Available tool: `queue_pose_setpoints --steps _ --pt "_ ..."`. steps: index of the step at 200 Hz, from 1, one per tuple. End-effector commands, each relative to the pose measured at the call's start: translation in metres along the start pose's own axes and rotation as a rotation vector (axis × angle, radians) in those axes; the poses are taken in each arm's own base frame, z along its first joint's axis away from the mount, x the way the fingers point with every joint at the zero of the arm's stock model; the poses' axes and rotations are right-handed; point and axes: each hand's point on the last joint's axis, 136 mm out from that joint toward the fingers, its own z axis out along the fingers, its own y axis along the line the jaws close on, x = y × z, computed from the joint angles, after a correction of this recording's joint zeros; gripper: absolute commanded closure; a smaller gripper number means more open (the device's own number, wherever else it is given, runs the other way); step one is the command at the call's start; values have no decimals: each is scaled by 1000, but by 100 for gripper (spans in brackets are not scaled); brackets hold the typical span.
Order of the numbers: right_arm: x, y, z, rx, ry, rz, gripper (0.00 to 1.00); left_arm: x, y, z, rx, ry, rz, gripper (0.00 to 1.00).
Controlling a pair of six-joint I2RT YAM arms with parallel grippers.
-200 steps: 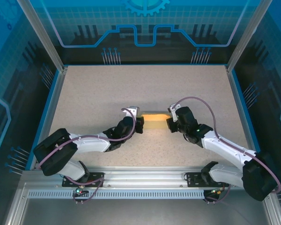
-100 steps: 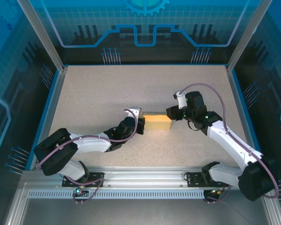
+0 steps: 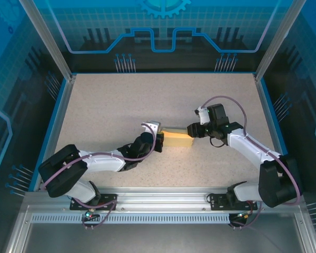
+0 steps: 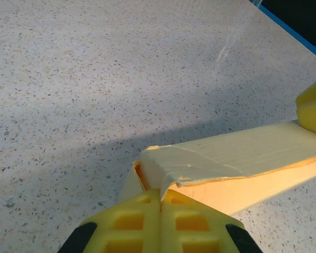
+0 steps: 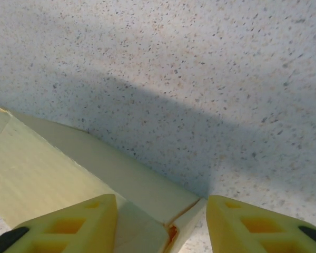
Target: Fold the paper box
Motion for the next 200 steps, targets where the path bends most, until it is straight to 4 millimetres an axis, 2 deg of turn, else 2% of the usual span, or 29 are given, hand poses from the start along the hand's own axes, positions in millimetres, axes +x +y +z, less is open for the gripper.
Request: queue_pose_setpoints --steps 1,46,97,118,137,172,200 --pt "32 -11 5 15 76 55 55 27 5 0 -21 90 58 92" --pt "43 -12 9 4 78 82 58 17 -2 -7 22 65 46 71" --pt "47 -12 11 8 67 92 60 16 -7 -30 88 89 51 50" --pt "48 -12 12 10 68 91 61 5 -14 -42 142 78 49 39" --pt "46 -10 12 10 62 86 60 -11 -19 -48 189 81 8 33" --pt "43 -10 11 24 57 75 58 -32 -6 -33 232 168 -165 32" --pt "41 -9 10 32 56 64 56 -37 2 -14 239 215 -224 32"
